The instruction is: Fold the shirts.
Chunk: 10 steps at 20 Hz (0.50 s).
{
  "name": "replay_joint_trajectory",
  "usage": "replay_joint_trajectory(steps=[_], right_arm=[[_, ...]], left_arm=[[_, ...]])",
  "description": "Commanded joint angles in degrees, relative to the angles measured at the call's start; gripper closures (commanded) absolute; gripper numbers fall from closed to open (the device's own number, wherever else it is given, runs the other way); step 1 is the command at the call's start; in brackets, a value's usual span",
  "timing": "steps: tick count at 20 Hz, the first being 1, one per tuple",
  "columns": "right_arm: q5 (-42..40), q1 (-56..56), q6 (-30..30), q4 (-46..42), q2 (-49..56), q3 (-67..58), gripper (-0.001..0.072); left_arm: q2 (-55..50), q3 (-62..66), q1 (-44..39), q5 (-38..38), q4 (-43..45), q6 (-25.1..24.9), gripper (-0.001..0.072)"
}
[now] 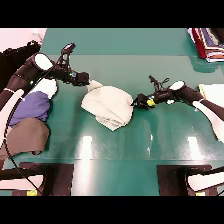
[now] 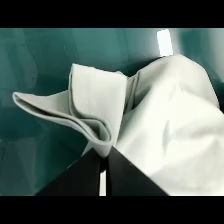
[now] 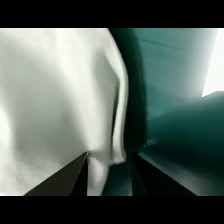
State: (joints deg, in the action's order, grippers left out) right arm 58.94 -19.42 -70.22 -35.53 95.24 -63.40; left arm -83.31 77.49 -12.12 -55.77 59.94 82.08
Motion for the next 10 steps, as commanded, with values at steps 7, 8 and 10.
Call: replay_joint_trajectory(steps=[7, 8, 10], right_arm=[[3.93, 1.97, 0.15, -6.38, -1.57, -10.60, 0.0698], [5.92, 3.32, -0.07, -9.01, -4.24, -13.16, 0.0698], [9.31, 5.95, -0.52, -12.85, -10.16, -18.51, 0.0698]], left_arm=[[5.11, 3.13, 0.04, -1.31, 6.47, 0.55, 0.0679], [7.54, 5.09, 0.04, -1.33, 8.70, 0.57, 0.0679], [12.90, 10.29, 0.04, -1.92, 11.98, 0.50, 0.0678]])
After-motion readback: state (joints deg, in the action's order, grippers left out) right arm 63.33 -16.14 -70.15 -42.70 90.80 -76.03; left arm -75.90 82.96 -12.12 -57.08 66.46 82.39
